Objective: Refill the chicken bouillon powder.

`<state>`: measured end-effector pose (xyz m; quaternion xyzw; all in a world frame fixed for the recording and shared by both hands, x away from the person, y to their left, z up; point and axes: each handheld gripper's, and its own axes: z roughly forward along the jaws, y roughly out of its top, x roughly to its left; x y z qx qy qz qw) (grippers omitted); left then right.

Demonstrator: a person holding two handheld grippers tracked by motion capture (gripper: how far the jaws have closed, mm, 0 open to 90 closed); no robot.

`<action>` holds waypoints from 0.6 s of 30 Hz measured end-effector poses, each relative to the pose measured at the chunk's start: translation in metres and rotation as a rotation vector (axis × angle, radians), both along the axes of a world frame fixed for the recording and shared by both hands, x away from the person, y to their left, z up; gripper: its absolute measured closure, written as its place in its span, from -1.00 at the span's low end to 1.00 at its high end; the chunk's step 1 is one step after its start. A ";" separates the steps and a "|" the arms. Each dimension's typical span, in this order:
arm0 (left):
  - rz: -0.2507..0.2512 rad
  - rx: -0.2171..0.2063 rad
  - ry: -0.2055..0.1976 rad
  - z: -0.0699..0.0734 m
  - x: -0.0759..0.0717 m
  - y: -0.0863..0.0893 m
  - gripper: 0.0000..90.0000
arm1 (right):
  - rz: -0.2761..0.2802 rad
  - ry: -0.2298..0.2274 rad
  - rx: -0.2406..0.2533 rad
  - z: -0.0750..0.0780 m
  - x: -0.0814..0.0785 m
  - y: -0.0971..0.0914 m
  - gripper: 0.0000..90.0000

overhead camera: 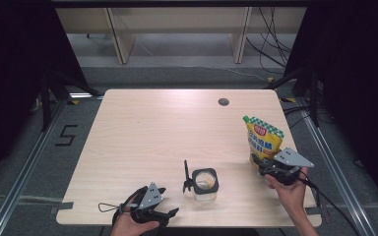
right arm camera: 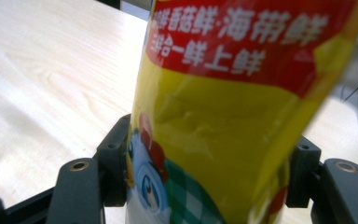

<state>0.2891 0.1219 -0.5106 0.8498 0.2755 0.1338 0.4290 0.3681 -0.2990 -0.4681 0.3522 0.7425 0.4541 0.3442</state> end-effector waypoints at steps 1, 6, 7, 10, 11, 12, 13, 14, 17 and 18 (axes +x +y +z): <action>0.003 0.021 -0.008 0.000 0.000 0.001 -0.52 | 0.018 0.012 -0.017 0.003 -0.005 0.002 -0.20; -0.002 0.020 -0.009 0.001 0.001 0.001 -0.52 | 0.065 -0.040 -0.099 0.013 -0.025 0.008 -0.19; -0.005 0.026 -0.013 0.001 0.001 0.002 -0.52 | 0.070 -0.047 -0.112 0.014 -0.029 0.009 -0.19; 0.009 0.013 0.000 0.000 0.001 0.002 -0.52 | 0.096 -0.072 -0.176 0.018 -0.041 0.011 -0.19; 0.003 0.011 -0.005 0.000 0.002 0.002 -0.52 | 0.102 -0.081 -0.194 0.019 -0.045 0.012 -0.19; 0.001 0.018 -0.012 0.000 0.002 0.003 -0.52 | 0.104 -0.090 -0.213 0.020 -0.049 0.013 -0.19; 0.007 0.012 -0.001 0.000 0.002 0.003 -0.52 | 0.105 -0.103 -0.241 0.022 -0.054 0.014 -0.19; 0.004 0.019 -0.002 0.000 0.002 0.004 -0.52 | 0.108 -0.114 -0.265 0.023 -0.057 0.015 -0.19; 0.010 0.011 0.002 0.000 0.002 0.004 -0.53 | 0.117 -0.138 -0.322 0.026 -0.067 0.018 -0.19; 0.011 0.011 0.000 0.000 0.002 0.004 -0.52 | 0.126 -0.157 -0.365 0.026 -0.071 0.020 -0.19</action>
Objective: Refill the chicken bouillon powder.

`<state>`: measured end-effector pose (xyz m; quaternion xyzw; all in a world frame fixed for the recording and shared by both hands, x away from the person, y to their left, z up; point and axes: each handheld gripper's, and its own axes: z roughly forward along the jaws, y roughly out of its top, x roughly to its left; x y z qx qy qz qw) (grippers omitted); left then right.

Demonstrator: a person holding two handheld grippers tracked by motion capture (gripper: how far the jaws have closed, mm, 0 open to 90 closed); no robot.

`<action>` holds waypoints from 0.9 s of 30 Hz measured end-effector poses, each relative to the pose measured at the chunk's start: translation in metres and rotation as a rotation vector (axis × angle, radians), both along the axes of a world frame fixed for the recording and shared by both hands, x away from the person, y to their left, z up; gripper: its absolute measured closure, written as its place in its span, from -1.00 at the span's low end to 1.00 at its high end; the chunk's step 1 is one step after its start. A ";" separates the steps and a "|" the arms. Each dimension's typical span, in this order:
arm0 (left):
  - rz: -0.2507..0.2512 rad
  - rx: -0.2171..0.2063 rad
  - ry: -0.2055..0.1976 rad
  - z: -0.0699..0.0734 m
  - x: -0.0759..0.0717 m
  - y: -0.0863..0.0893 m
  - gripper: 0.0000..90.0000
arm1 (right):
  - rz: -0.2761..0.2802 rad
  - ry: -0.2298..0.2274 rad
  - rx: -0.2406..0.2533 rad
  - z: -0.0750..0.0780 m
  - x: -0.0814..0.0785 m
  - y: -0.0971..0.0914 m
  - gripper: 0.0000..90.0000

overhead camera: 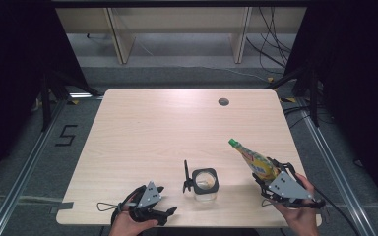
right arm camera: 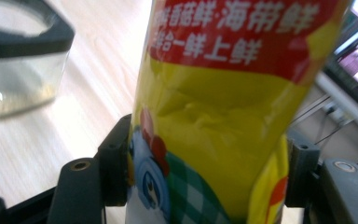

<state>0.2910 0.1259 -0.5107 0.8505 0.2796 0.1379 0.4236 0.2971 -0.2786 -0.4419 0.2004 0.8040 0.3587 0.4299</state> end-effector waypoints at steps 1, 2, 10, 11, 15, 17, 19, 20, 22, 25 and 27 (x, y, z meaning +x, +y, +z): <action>-0.004 0.025 -0.006 0.001 0.000 0.001 -0.53 | -0.005 -0.010 -0.017 -0.001 -0.003 0.002 -0.19; -0.006 0.013 -0.013 0.000 0.001 0.001 -0.53 | -0.002 -0.021 -0.047 -0.001 -0.006 0.004 -0.19; 0.003 -0.025 -0.006 -0.001 0.000 -0.001 -0.53 | 0.043 -0.051 -0.187 -0.005 -0.018 0.014 -0.18; -0.001 0.011 -0.019 0.000 0.001 0.001 -0.53 | 0.041 -0.043 -0.186 -0.005 -0.020 0.016 -0.18; 0.000 0.005 -0.008 0.001 0.000 0.001 -0.53 | 0.070 -0.089 -0.257 -0.004 -0.024 0.021 -0.18; -0.005 0.008 -0.010 0.001 0.000 0.002 -0.53 | 0.084 -0.113 -0.309 -0.003 -0.028 0.024 -0.18; 0.000 -0.011 -0.008 0.001 0.000 0.001 -0.53 | 0.101 -0.115 -0.320 -0.004 -0.031 0.025 -0.18; 0.002 -0.014 -0.009 0.001 0.000 0.001 -0.52 | 0.110 -0.112 -0.336 -0.004 -0.034 0.027 -0.18; 0.005 -0.009 -0.005 0.001 0.000 0.001 -0.53 | 0.108 -0.113 -0.395 -0.005 -0.038 0.031 -0.18; 0.003 -0.008 -0.004 0.001 0.000 0.001 -0.53 | 0.132 -0.134 -0.463 -0.009 -0.040 0.036 -0.18; 0.004 -0.009 -0.005 0.001 0.000 0.001 -0.53 | 0.133 -0.135 -0.480 -0.010 -0.041 0.038 -0.18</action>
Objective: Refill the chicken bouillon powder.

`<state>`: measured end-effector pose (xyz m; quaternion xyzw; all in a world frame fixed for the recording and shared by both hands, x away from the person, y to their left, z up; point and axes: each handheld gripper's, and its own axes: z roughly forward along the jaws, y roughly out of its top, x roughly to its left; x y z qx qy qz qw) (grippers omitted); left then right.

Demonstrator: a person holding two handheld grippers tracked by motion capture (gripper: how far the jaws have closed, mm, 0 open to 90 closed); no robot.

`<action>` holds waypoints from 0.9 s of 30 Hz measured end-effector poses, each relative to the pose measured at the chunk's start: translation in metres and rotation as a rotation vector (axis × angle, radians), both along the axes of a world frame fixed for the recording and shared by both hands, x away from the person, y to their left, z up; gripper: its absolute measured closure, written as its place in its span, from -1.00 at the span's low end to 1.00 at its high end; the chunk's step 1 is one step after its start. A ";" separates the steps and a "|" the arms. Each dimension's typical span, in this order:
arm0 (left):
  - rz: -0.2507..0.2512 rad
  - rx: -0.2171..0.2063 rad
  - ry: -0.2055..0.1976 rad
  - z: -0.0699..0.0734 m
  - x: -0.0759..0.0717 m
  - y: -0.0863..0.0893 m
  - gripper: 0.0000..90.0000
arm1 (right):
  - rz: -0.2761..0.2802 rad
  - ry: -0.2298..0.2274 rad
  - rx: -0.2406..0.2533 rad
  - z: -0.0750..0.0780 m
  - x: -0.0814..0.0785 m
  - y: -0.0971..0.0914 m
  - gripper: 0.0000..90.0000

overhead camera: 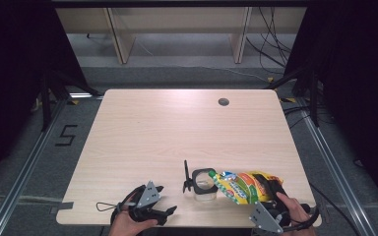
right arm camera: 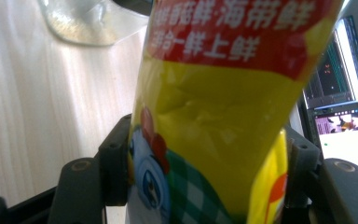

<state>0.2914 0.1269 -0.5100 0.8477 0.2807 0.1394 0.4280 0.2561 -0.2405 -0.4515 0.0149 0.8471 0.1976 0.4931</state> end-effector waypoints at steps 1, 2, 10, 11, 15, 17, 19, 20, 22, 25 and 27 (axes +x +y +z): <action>0.000 0.009 -0.001 0.001 0.000 0.000 -0.53 | -0.010 0.006 0.006 -0.002 -0.001 0.001 -0.18; -0.006 0.026 -0.006 0.002 0.000 0.002 -0.53 | 0.028 -0.021 -0.057 0.002 0.001 0.003 -0.18; 0.009 -0.027 0.006 0.001 -0.001 -0.002 -0.53 | 0.013 -0.052 -0.182 0.000 -0.002 0.016 -0.17; 0.003 -0.007 -0.009 0.001 0.000 -0.001 -0.53 | 0.019 -0.059 -0.199 0.001 -0.002 0.017 -0.16; -0.012 0.005 -0.010 0.002 0.001 0.000 -0.53 | 0.091 -0.130 -0.322 0.007 0.004 0.023 -0.16; 0.002 -0.012 -0.014 0.001 0.000 -0.001 -0.53 | 0.061 -0.121 -0.328 0.004 0.003 0.026 -0.16; 0.010 -0.017 0.001 0.001 -0.001 -0.001 -0.53 | 0.069 -0.138 -0.358 0.005 0.004 0.028 -0.16; 0.010 -0.016 0.000 0.001 0.000 0.000 -0.53 | 0.065 -0.136 -0.359 0.006 0.004 0.028 -0.16; 0.016 -0.008 -0.003 0.001 0.000 0.000 -0.53 | 0.084 -0.156 -0.392 0.008 0.006 0.030 -0.16; 0.010 0.001 -0.006 0.000 0.001 0.000 -0.53 | 0.092 -0.177 -0.450 0.010 0.007 0.033 -0.16; -0.001 -0.002 -0.017 0.001 0.002 0.001 -0.53 | 0.082 -0.163 -0.464 0.008 0.007 0.034 -0.16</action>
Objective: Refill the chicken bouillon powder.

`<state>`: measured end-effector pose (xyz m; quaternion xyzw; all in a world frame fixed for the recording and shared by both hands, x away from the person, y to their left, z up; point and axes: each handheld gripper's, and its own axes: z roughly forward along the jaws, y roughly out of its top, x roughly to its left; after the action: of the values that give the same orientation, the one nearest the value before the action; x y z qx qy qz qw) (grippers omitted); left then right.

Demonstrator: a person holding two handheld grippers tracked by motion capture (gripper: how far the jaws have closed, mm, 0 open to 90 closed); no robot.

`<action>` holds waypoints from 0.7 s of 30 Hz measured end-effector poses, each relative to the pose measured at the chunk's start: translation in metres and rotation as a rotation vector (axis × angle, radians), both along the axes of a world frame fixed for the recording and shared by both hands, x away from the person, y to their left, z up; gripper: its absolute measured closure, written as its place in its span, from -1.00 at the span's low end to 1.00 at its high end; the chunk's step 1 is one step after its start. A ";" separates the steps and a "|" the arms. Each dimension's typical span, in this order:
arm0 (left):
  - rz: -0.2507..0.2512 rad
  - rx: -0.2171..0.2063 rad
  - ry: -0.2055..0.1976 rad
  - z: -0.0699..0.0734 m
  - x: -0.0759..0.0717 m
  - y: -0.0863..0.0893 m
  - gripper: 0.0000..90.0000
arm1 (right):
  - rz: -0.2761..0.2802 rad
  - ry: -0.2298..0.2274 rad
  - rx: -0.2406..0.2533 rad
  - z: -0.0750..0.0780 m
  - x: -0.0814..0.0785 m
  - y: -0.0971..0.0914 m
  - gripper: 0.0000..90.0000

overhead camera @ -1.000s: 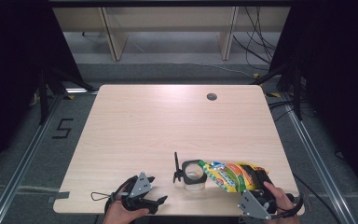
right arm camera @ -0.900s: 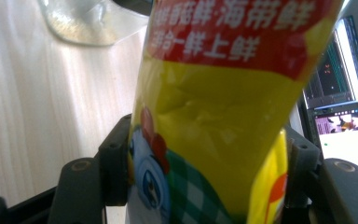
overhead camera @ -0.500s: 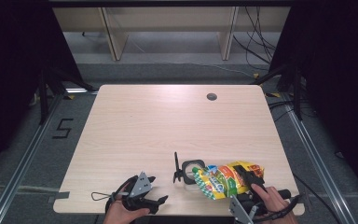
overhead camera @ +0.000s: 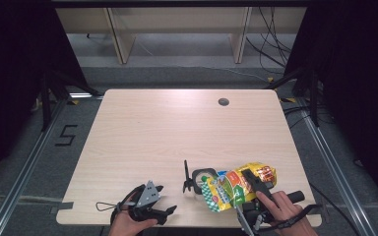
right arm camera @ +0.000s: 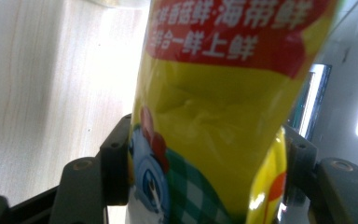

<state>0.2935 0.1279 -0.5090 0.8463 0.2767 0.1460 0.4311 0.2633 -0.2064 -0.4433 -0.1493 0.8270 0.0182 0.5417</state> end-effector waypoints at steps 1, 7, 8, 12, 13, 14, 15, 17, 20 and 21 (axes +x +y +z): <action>0.018 -0.032 0.011 -0.002 -0.001 -0.001 -0.53 | -0.048 0.012 0.048 -0.004 -0.002 0.000 -0.16; -0.005 0.006 0.006 0.000 0.000 0.001 -0.53 | 0.019 -0.020 -0.077 0.001 0.003 0.006 -0.15; -0.011 0.001 0.000 0.000 0.000 0.001 -0.53 | 0.003 -0.020 -0.070 0.000 0.002 0.007 -0.15; 0.010 0.002 0.005 0.000 -0.001 0.000 -0.53 | 0.023 -0.030 -0.106 0.003 0.004 0.009 -0.14; 0.014 0.009 0.014 0.000 -0.002 0.001 -0.53 | 0.041 -0.041 -0.116 0.003 0.006 0.010 -0.14; 0.008 0.005 0.005 0.000 -0.001 0.001 -0.53 | 0.043 -0.044 -0.115 0.003 0.006 0.010 -0.14; 0.020 -0.027 0.015 -0.002 -0.001 -0.001 -0.53 | 0.009 -0.031 -0.082 0.000 0.004 0.008 -0.14; 0.019 -0.020 0.021 -0.002 0.000 0.000 -0.53 | 0.064 -0.057 -0.137 0.006 0.006 0.011 -0.14; 0.018 -0.014 0.018 -0.001 -0.001 0.000 -0.53 | 0.026 -0.043 -0.105 0.004 0.005 0.010 -0.14; 0.020 -0.017 0.015 -0.001 -0.001 0.000 -0.53 | 0.053 -0.059 -0.113 0.004 0.007 0.012 -0.14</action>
<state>0.2929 0.1278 -0.5103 0.8408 0.2896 0.1417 0.4349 0.2702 -0.1940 -0.4390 -0.2021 0.8062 -0.0186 0.5557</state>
